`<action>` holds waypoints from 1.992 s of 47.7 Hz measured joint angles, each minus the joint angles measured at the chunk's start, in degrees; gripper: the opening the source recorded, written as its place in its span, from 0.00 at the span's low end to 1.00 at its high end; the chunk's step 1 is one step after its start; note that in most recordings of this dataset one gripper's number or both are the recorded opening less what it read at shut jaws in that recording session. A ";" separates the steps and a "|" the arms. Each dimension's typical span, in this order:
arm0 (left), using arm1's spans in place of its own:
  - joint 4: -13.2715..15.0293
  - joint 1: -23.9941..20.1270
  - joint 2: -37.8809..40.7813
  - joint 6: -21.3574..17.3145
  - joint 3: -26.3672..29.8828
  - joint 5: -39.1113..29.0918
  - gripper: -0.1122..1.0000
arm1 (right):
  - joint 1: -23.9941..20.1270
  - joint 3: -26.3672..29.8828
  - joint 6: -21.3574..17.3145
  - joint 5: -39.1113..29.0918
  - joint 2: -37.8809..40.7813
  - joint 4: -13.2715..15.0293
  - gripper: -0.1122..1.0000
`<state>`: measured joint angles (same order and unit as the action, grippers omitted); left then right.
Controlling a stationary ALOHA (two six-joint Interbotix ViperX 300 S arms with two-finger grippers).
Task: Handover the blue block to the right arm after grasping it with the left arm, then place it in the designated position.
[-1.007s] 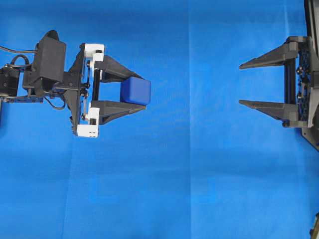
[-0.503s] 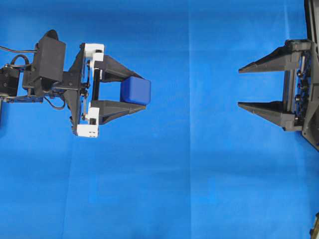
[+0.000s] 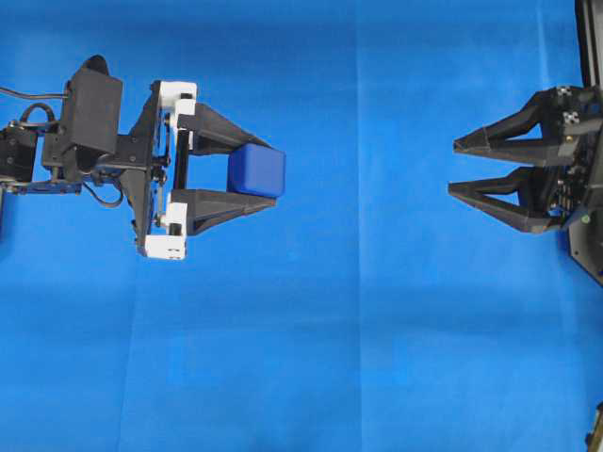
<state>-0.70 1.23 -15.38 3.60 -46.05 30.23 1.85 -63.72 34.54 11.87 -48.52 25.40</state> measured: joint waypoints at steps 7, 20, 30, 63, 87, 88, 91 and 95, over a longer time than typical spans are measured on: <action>0.00 0.00 0.00 0.00 0.00 0.35 0.54 | 0.00 0.00 5.71 0.00 0.62 0.18 0.96; 0.00 0.00 0.00 0.09 -0.09 0.79 0.54 | 0.00 0.44 16.26 0.53 0.53 0.26 0.96; 0.00 0.00 -0.09 0.09 -0.09 0.79 0.54 | 0.00 0.53 19.25 1.23 0.53 0.18 0.95; 0.09 0.00 -0.09 0.18 -0.09 0.79 0.54 | 0.00 0.44 19.42 1.76 0.44 0.26 0.95; 0.09 0.00 -0.09 0.18 0.00 0.62 0.54 | 0.09 0.44 19.34 1.76 0.44 0.18 0.95; 0.09 0.00 -0.09 0.18 0.00 0.79 0.54 | 0.00 0.53 19.34 1.76 0.44 0.18 0.95; 0.09 0.00 -0.09 0.18 0.00 0.79 0.54 | 0.00 0.44 19.34 1.76 0.35 0.18 0.95; 0.09 0.00 0.00 0.18 -0.09 0.62 0.54 | 0.00 0.44 19.34 1.76 0.44 0.18 0.95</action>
<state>-0.62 1.23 -15.38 3.78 -46.14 30.85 1.85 -63.28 53.88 13.62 -48.08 25.58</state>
